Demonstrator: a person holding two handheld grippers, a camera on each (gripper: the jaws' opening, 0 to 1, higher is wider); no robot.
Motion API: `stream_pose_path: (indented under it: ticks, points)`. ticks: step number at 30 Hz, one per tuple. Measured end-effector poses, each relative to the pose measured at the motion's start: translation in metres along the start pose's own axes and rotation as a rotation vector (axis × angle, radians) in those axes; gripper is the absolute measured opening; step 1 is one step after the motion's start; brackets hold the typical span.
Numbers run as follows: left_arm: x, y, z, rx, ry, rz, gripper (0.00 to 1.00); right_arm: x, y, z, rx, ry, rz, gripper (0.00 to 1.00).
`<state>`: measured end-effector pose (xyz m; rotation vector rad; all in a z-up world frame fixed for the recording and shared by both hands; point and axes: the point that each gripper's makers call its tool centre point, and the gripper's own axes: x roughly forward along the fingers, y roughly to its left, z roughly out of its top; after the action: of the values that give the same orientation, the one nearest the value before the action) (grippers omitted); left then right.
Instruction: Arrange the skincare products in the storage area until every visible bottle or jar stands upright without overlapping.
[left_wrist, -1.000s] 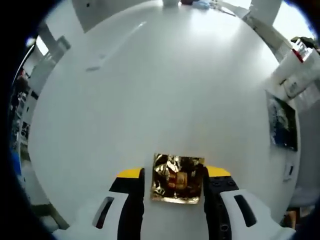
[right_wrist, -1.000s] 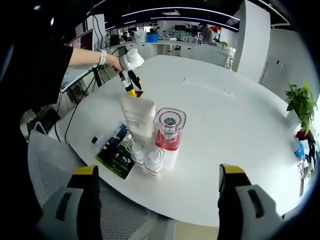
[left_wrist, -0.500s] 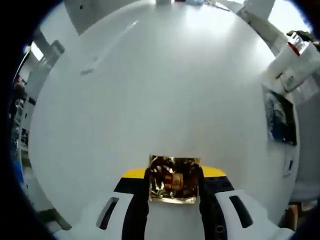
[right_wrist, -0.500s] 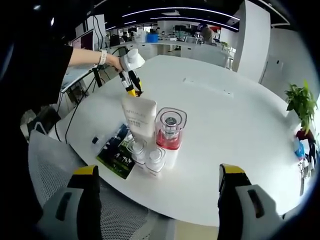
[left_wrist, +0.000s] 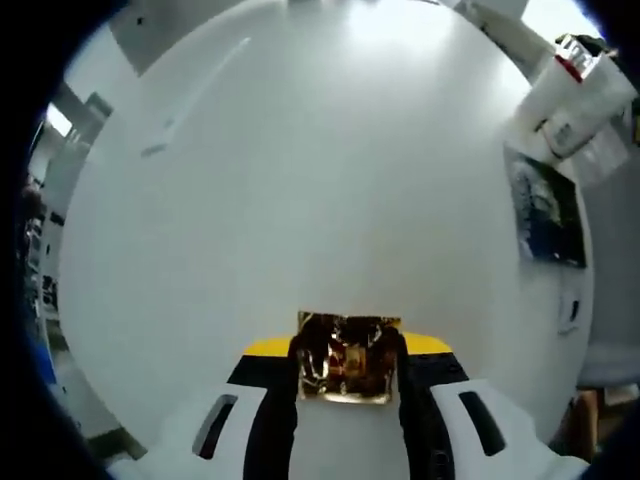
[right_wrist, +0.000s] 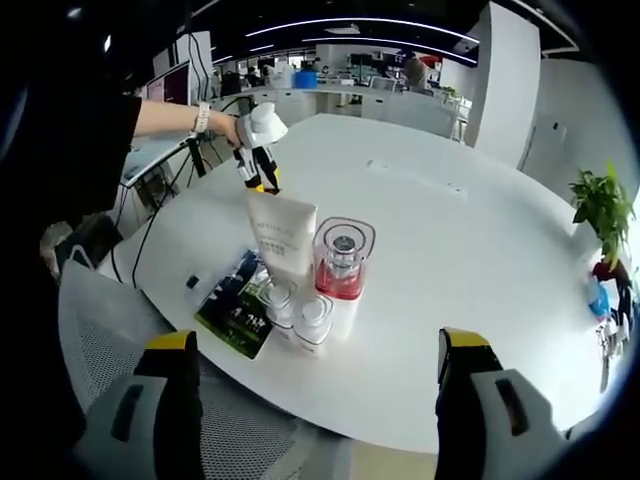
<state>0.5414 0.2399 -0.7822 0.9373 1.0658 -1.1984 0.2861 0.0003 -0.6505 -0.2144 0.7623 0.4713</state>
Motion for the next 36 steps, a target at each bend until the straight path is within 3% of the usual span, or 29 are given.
stream_pose_path:
  ticks: [17,23,36]
  points:
    - [-0.023,-0.031,0.003,0.005,-0.014,0.012,0.36,-0.004,0.006,0.006,-0.031,-0.037,0.026,0.99]
    - [-0.030,-0.042,0.003,0.005,-0.018,0.013,0.36,-0.010,0.001,0.015,-0.028,-0.080,0.006,0.99]
    - [-0.037,-0.068,0.008,0.009,-0.028,0.006,0.36,-0.014,0.010,0.015,-0.038,-0.089,0.024,0.99]
